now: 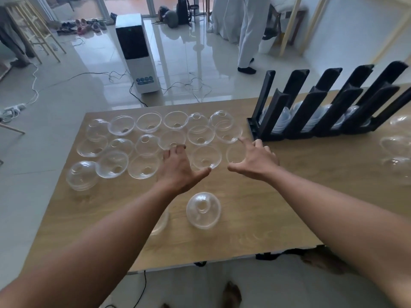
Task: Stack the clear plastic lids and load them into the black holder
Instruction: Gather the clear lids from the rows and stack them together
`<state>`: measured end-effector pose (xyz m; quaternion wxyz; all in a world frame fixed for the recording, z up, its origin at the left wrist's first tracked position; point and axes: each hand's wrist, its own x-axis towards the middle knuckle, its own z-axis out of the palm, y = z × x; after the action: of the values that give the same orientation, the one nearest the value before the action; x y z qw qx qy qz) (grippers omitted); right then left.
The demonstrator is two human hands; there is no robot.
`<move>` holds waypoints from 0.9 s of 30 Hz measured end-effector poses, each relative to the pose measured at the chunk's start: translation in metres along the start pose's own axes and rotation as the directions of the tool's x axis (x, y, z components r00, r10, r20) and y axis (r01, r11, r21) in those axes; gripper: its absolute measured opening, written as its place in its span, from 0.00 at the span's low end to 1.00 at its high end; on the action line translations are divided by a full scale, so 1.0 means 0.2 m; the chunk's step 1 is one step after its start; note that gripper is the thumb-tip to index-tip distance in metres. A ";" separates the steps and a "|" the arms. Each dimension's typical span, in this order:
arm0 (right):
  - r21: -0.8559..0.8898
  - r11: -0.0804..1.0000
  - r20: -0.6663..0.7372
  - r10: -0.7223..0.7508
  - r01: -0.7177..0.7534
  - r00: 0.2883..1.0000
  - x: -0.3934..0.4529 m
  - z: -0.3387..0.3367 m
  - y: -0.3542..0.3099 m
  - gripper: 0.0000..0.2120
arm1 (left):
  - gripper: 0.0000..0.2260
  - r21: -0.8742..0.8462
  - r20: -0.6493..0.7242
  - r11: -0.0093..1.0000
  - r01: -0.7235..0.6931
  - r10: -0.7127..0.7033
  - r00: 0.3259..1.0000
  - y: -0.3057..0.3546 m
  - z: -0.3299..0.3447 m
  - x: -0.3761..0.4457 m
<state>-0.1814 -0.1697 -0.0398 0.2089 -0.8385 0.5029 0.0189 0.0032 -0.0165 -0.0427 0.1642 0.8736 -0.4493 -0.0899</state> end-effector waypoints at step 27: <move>0.729 0.653 -0.200 -0.080 0.203 0.977 -0.71 0.31 -0.15 0.46 | 0.45 -0.440 0.146 0.897 -0.033 0.107 0.983 0.14 -0.16 0.24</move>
<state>-0.2148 -0.0171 -0.0516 0.4959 -0.7151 0.4137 -0.2677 0.0188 -0.0642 -0.0037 0.3205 0.7873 -0.4611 -0.2547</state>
